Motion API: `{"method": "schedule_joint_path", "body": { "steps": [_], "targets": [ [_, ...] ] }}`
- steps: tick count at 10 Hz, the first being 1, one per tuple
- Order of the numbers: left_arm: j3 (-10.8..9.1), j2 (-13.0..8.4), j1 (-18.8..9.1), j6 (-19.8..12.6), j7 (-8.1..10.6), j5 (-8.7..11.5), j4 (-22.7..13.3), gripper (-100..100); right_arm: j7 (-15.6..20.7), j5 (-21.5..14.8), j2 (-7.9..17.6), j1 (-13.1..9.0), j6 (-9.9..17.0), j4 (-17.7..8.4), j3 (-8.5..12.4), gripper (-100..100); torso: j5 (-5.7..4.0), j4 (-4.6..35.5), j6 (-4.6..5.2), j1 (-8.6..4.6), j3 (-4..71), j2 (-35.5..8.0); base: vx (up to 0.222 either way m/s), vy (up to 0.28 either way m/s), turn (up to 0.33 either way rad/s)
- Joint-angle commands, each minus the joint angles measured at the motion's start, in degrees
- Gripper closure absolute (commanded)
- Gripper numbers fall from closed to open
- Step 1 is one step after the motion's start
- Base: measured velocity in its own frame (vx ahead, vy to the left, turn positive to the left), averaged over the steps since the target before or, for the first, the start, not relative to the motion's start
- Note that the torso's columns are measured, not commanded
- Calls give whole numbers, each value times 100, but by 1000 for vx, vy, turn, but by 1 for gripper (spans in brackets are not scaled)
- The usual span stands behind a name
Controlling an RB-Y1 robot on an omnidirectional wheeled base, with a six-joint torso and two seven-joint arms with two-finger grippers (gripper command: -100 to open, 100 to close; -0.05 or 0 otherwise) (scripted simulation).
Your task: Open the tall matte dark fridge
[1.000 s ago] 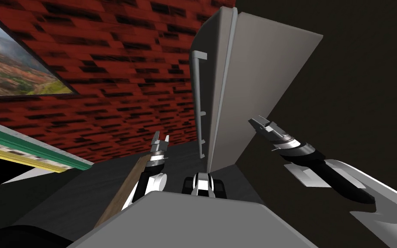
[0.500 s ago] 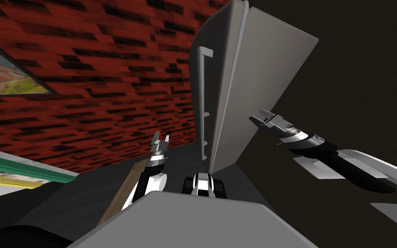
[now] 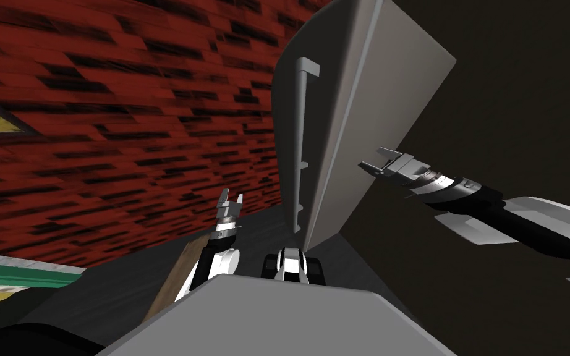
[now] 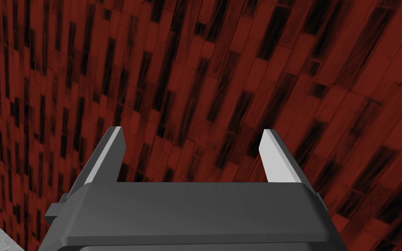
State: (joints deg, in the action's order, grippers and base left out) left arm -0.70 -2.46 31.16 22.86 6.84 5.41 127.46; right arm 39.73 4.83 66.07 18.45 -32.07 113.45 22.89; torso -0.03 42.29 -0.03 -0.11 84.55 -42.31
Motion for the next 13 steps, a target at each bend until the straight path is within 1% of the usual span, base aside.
{"method": "schedule_joint_path", "body": {
  "steps": [1,2,3,4,5,6,7,8,9,10,11,12,13],
  "targets": [
    [0,0,1,0,0,0,0,0,316,24,445,-14,-51,-184,173,-100,-1,1,6,3,-1,-1,15,99,-82],
    [0,0,0,0,0,0,0,0,545,44,628,-66,-81,-363,292,-100,2,1,0,7,-1,-3,38,132,-122],
    [0,0,1,0,0,0,0,0,573,44,785,-66,-81,-363,292,-100,5,-1,4,21,3,6,36,123,-90],
    [0,0,0,0,0,0,0,0,799,63,990,-118,-109,-543,410,-100,5,-2,1,16,4,6,38,140,-144],
    [0,0,1,0,0,0,0,0,826,63,1120,-118,-109,-543,410,-100,5,-1,5,19,3,5,19,112,-86],
    [0,0,0,0,0,0,0,0,1051,82,1311,-169,-137,-723,525,-100,2,0,0,5,0,-1,29,119,-142],
    [0,0,0,0,0,0,0,0,1074,82,1449,-169,-137,-723,525,-100,1,0,5,8,1,2,33,109,-81],
    [0,0,0,0,0,0,0,0,1315,101,1653,-220,-163,-900,637,-100,1,-1,0,6,3,4,34,122,-137],
    [0,0,0,0,0,0,0,0,1315,101,1770,-220,-163,-900,637,-100,2,-1,4,13,3,5,16,96,-77],
    [0,0,0,0,0,0,0,0,1550,118,1955,-269,-189,-1072,746,-100,2,0,1,6,-1,-2,17,98,-150],
    [0,0,0,0,0,0,0,0,1550,118,2084,-269,-189,-1072,746,-100,1,2,6,8,-2,-2,18,107,-76],
    [0,0,0,0,0,0,0,0,1777,136,2261,-317,-214,-1238,852,-100,3,-1,-1,12,1,2,23,124,-130],
    [0,0,0,0,0,0,0,0,1777,136,2389,-317,-214,-1238,852,-100,5,-1,4,19,2,4,25,110,-77]
  ]
}}
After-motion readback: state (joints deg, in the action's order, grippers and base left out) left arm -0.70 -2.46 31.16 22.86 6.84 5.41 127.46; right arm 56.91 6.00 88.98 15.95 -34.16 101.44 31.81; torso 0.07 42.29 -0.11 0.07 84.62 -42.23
